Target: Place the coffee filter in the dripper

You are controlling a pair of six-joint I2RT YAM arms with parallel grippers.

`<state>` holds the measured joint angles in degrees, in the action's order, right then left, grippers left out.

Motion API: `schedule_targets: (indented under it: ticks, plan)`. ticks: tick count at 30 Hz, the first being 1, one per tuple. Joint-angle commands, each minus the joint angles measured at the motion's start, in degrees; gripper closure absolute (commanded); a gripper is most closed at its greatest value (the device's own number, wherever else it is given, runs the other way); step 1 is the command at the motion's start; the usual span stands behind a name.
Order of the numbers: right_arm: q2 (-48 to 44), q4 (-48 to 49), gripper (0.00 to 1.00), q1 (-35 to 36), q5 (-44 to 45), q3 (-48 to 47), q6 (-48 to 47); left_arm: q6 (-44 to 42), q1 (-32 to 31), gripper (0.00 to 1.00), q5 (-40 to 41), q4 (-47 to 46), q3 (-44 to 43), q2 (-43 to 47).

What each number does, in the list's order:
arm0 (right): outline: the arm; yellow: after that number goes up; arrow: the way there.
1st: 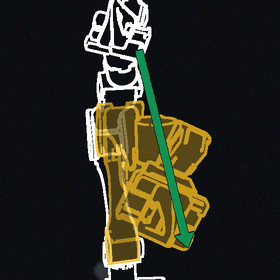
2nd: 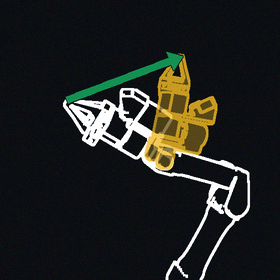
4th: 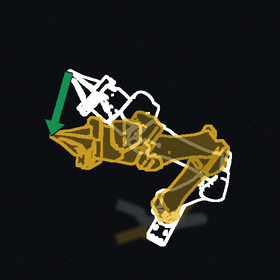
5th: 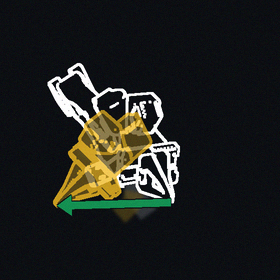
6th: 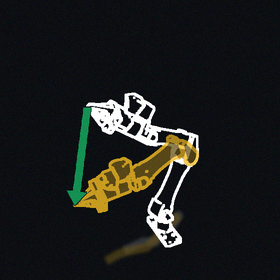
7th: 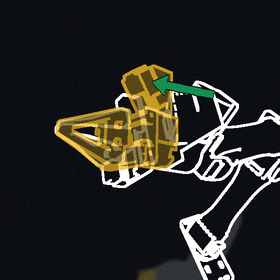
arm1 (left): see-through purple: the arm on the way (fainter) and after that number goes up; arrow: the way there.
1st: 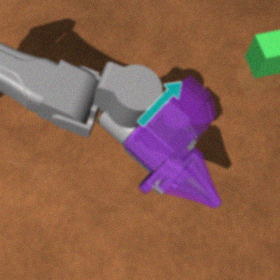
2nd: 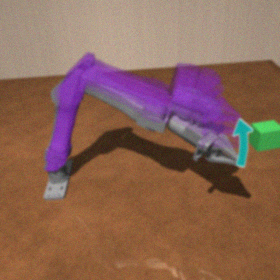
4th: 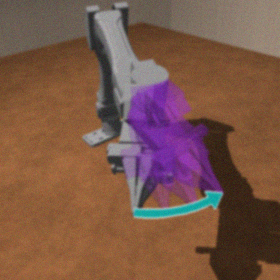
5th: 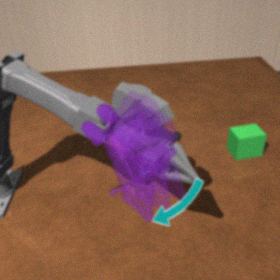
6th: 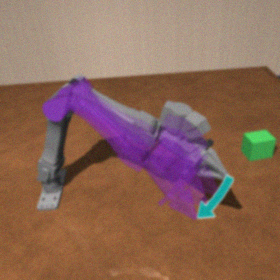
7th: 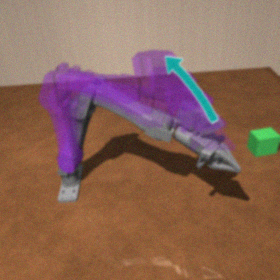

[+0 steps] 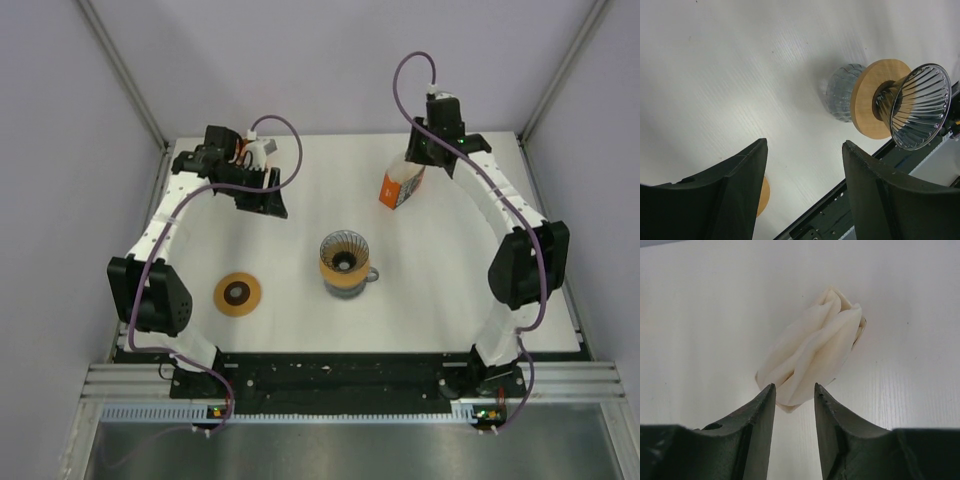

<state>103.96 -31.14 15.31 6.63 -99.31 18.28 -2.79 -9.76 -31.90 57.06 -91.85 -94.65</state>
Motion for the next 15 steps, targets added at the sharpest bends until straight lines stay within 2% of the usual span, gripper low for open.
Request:
schedule_targets:
  ticks: [1, 4, 6, 11, 15]
  plan:
    - [0.98, -0.07, 0.63, 0.24, -1.71, -2.82, 0.97, -1.52, 0.71, 0.33, -0.71, -1.25, 0.62, 2.54]
    - [2.2, -0.07, 0.56, 0.68, -1.1, -2.65, 1.05, -1.61, 1.23, 0.34, -1.32, -1.51, 0.97, 2.81]
    - [3.17, 0.02, 0.56, 0.86, -0.75, -2.91, 0.97, -1.61, 1.58, 0.34, -1.67, -1.6, 1.15, 2.81]
    - [6.86, -0.24, 0.67, 0.86, -0.22, -5.01, 0.61, -1.52, 2.11, 0.34, -2.9, -1.68, 1.41, 2.72]
    - [8.45, -0.5, 0.67, 1.12, 0.22, -6.6, 0.26, -1.52, 2.64, 0.34, -3.43, -1.95, 1.85, 2.54]
